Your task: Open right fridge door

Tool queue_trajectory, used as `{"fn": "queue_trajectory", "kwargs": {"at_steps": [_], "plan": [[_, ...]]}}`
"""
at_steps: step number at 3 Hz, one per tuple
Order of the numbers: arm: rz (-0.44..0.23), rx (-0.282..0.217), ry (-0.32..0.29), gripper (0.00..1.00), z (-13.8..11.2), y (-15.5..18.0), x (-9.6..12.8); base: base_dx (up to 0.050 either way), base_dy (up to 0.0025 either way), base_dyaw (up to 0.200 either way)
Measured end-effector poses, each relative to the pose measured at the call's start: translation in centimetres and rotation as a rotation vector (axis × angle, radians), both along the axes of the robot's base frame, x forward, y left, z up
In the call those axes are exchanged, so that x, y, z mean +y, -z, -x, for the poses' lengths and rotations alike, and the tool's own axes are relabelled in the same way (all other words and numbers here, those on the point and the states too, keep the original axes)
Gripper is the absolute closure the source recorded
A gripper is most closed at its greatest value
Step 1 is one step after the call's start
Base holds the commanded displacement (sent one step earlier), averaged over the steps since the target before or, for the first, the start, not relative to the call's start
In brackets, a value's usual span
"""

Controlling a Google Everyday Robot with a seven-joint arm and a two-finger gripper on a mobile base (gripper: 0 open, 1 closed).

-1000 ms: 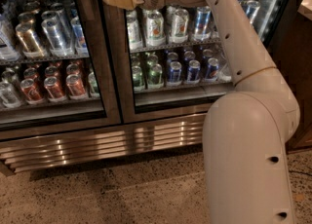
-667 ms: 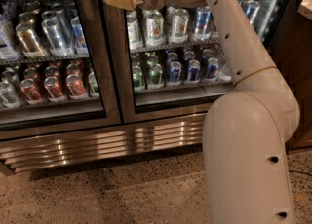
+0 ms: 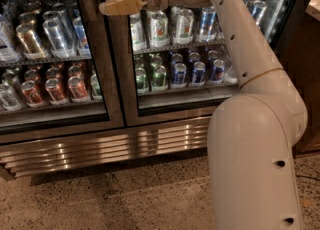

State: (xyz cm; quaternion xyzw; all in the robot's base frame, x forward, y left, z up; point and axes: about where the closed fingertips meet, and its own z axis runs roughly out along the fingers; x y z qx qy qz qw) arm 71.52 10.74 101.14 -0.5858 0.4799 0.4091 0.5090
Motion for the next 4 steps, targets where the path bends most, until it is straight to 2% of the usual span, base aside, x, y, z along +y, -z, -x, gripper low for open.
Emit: {"fn": "queue_trajectory", "kwargs": {"at_steps": [1,2,4], "plan": [[0.0,0.0,0.0,0.0,0.0,0.0,0.0,0.0,0.0,0.0],[0.0,0.0,0.0,0.34,0.0,0.0,0.01,0.0,0.0,0.0],[0.0,0.0,0.0,0.82,0.0,0.0,0.01,0.0,0.0,0.0]]}}
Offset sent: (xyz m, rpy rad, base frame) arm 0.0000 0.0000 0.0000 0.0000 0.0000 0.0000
